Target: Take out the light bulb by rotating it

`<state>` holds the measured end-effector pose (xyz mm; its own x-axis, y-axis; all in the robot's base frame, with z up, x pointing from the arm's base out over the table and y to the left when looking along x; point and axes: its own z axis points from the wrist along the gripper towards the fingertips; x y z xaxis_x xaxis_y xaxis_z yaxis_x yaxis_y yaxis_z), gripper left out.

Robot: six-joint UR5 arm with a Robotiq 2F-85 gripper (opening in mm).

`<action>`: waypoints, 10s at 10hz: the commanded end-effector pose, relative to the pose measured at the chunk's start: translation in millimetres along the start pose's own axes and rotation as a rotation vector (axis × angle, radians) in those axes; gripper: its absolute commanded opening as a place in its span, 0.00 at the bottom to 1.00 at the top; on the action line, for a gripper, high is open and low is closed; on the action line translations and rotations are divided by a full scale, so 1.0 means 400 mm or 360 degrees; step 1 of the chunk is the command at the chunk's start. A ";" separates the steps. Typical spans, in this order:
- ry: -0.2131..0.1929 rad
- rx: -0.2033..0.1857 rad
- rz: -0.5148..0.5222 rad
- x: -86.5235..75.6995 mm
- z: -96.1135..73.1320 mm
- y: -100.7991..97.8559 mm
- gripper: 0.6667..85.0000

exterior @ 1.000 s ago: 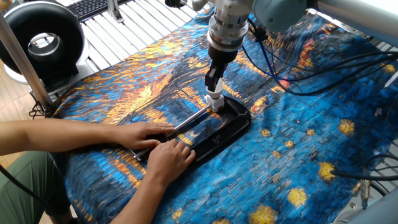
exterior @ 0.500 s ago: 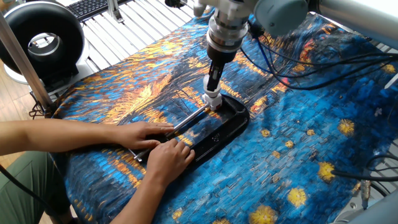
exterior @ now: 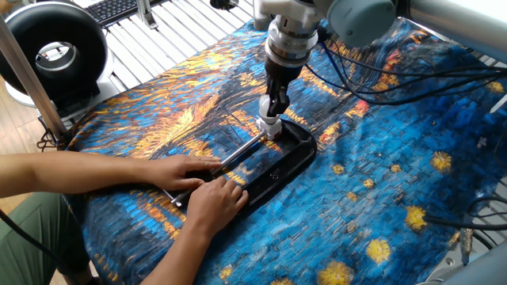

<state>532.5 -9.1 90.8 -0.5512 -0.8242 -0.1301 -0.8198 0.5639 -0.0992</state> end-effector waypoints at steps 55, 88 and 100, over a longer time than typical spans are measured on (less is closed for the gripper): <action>0.0162 -0.0055 0.1419 0.029 -0.011 0.015 0.26; 0.0195 -0.0043 -0.0262 0.094 -0.023 -0.026 0.87; 0.0146 -0.0211 0.1259 0.013 -0.009 0.043 0.61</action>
<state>508.0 -7.6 93.2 -0.9697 -0.2434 -0.0204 -0.2442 0.9650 0.0953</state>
